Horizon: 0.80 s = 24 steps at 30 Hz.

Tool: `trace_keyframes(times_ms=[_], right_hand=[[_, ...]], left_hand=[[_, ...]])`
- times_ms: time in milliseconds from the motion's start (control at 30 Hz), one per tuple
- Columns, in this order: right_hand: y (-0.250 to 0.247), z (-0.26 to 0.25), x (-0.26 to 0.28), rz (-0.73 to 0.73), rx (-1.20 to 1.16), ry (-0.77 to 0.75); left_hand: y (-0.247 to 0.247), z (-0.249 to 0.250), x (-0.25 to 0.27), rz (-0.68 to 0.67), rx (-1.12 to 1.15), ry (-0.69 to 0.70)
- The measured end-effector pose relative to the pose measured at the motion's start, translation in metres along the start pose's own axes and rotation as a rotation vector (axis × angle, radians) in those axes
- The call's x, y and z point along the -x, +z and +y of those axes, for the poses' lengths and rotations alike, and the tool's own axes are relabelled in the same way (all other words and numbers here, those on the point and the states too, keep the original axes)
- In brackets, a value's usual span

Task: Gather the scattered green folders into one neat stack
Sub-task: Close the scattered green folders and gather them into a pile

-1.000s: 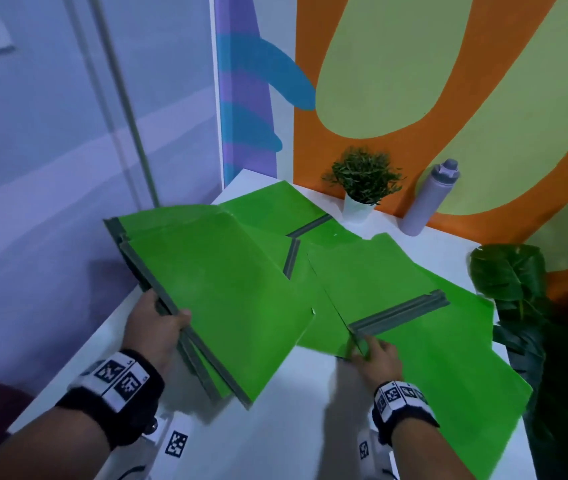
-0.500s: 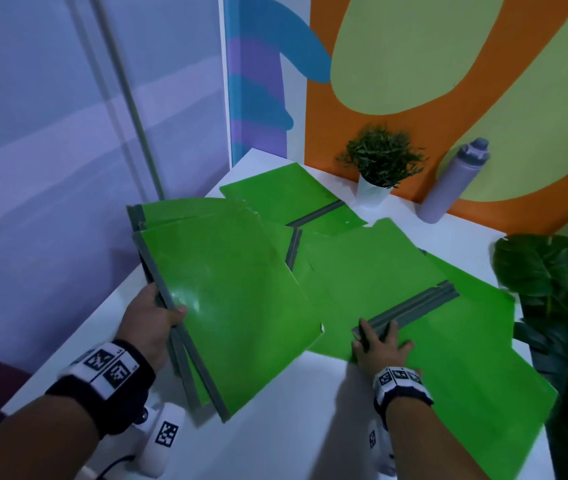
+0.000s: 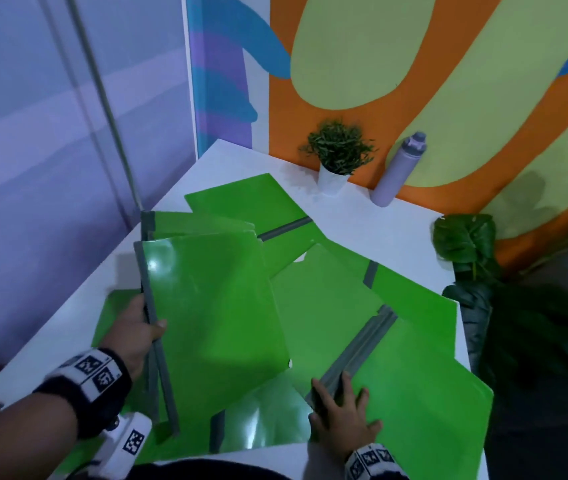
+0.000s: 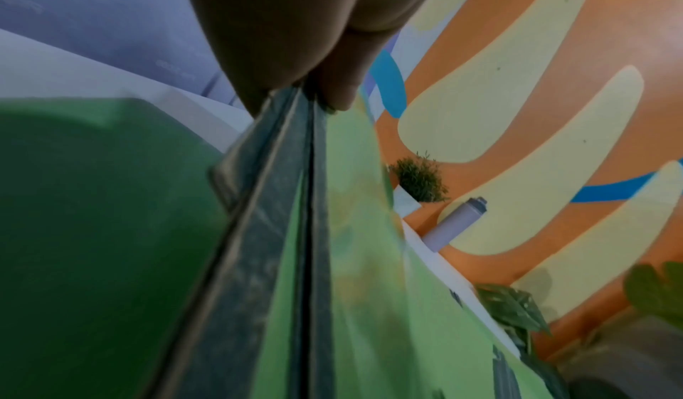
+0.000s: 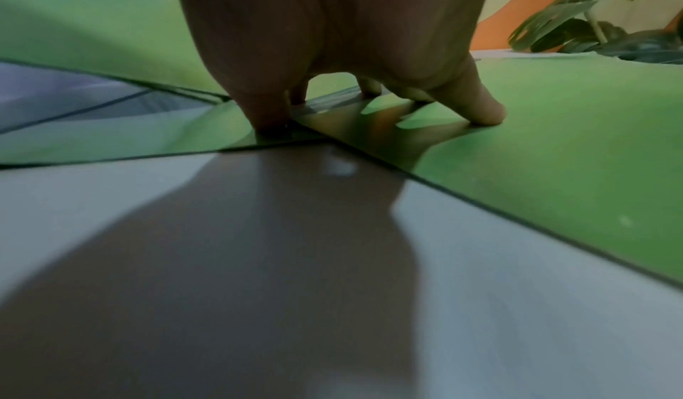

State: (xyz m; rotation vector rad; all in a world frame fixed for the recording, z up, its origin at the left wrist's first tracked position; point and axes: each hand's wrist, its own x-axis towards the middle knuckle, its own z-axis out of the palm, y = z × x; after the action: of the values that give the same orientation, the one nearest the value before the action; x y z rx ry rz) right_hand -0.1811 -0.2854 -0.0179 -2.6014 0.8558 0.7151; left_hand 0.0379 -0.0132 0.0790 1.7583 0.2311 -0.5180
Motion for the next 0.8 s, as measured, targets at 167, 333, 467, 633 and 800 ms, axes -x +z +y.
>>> trace_keyframes(times_ms=[167,333,467,633,800], right_hand=[[-0.027,-0.014,0.018,0.086,-0.202,0.006],[-0.051,-0.031,0.021,0.017,-0.917,0.043],[-0.049,-0.021,0.026,0.047,-1.237,0.251],[-0.046,0.002,0.03,0.225,-1.238,0.384],[-0.055,0.02,0.037,0.393,-1.194,0.482]], left_hand=[[0.002,-0.008,0.012,-0.145,-0.058,0.024],[0.031,-0.006,0.026,-0.334,-0.217,0.055],[0.055,-0.012,0.032,-0.361,-0.3,0.137],[0.068,-0.055,0.02,-0.348,-0.687,0.11],[0.039,-0.104,0.002,-0.371,-1.296,0.124]])
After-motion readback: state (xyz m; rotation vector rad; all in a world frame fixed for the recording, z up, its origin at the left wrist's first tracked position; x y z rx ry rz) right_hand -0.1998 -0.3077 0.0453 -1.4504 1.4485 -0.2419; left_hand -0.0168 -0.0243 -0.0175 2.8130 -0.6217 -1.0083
